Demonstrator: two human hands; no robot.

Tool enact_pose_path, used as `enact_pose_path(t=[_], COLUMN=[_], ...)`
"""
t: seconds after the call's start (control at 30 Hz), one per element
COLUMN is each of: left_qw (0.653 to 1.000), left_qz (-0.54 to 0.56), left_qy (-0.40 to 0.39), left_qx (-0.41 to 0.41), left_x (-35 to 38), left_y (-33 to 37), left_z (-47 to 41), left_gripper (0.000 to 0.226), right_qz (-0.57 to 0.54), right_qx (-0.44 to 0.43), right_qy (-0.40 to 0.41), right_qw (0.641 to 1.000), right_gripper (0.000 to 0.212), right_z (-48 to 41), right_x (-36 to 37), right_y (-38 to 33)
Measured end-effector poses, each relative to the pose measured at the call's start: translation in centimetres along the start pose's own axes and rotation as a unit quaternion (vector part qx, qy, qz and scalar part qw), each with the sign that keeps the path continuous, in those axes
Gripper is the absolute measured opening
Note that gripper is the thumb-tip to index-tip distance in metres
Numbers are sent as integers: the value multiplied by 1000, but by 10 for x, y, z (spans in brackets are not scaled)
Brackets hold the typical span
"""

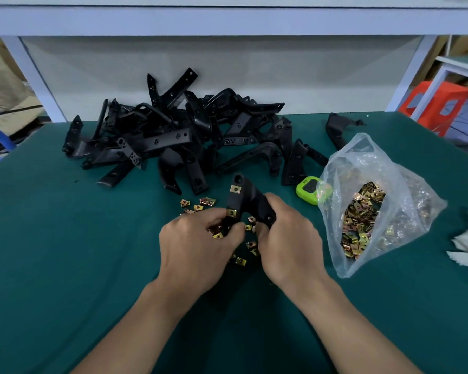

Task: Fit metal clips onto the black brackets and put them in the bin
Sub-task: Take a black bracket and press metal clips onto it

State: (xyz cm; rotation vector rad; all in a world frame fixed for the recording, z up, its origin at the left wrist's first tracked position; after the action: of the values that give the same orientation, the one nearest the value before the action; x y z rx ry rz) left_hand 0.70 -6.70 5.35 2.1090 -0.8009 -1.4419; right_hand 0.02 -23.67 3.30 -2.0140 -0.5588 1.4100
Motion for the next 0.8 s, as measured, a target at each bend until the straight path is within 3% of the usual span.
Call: enact_pose_path(t=[0.17,0.33,0.7,0.8], left_qw=[997,999,999,998], left_qz=[-31,6,47,55], left_qy=[-50,-40,-22,-28], left_qx=[51,34,10,18], left_x=[18,20,22,18], left_y=[7,-4,-8,-4], left_z=[4,3,2,0], left_gripper=[27,24,44,38], right_qz=[62,74,72,50], right_qx=[12,-2,-16,-15], right_qy=[-5,-10,-18,-9], right_qw=[998,997,997,999], right_gripper=[34,48,44,40], right_z=[2,2,2,4], right_x=[5,6,6,3], right_y=[-1,-3,-7,-9])
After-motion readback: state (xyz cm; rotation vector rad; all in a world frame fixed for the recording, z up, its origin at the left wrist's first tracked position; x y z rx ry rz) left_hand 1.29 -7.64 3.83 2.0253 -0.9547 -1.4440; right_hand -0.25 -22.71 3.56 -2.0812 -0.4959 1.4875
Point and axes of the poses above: each hand's wrist, its own z-axis away from the middle knuckle, its own x-axis out of the palm, y = z × x, the point moved 8 cm from there along -z, towards the middle knuckle, and after that the axes turned 9 degrees about -z, right-handed, at the moved point
